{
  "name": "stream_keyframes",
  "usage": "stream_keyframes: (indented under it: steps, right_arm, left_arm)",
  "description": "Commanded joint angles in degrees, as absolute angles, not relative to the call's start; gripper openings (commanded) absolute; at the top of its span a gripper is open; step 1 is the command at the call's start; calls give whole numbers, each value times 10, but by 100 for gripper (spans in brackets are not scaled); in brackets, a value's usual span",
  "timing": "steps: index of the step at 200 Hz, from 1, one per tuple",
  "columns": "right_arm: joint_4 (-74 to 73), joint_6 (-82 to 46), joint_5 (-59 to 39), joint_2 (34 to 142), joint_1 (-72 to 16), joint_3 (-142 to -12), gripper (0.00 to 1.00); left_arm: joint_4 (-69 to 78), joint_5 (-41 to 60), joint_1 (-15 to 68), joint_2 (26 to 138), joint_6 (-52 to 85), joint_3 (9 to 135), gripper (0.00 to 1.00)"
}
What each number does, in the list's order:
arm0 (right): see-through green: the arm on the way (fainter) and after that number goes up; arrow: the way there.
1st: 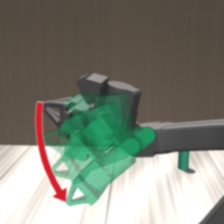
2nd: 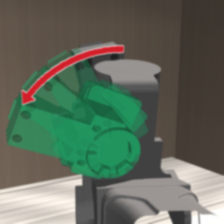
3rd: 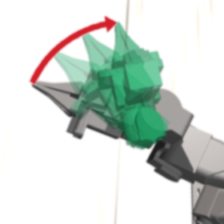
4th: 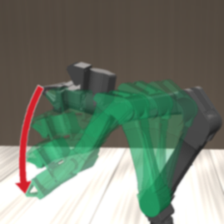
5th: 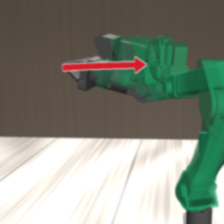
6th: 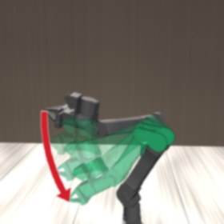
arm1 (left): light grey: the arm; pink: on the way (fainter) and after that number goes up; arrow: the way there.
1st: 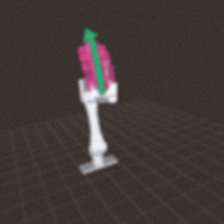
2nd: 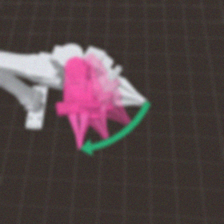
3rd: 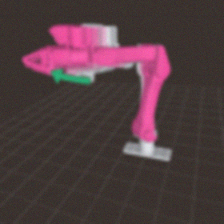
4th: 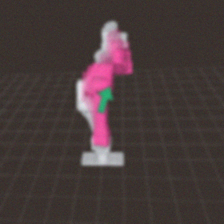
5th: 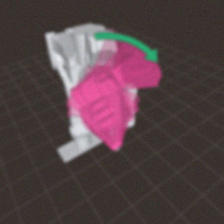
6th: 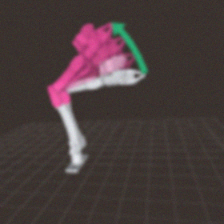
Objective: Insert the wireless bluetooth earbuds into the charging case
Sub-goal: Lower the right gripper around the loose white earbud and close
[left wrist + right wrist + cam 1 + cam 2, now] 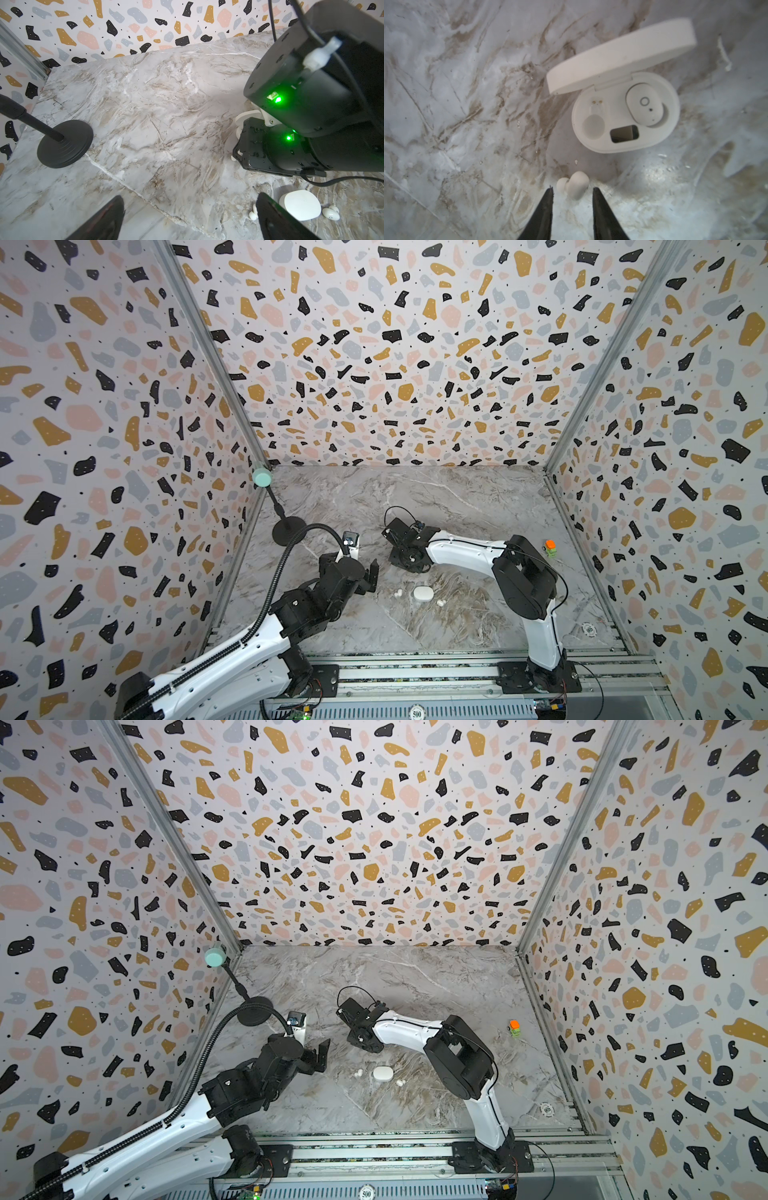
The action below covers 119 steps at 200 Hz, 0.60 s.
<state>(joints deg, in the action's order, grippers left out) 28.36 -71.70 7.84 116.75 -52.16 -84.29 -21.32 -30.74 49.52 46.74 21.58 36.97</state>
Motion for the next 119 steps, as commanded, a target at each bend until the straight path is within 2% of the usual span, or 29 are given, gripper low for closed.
stream_keyframes:
  steps: [1,119]
  right_arm:
    - [304,-713,77,1173,-519,-861,32]
    - [308,-709,72,1183,-518,-869,29]
  left_arm:
    - [-196,-308,493,468,206,365,100]
    - [-193,-304,493,471,205,365,100]
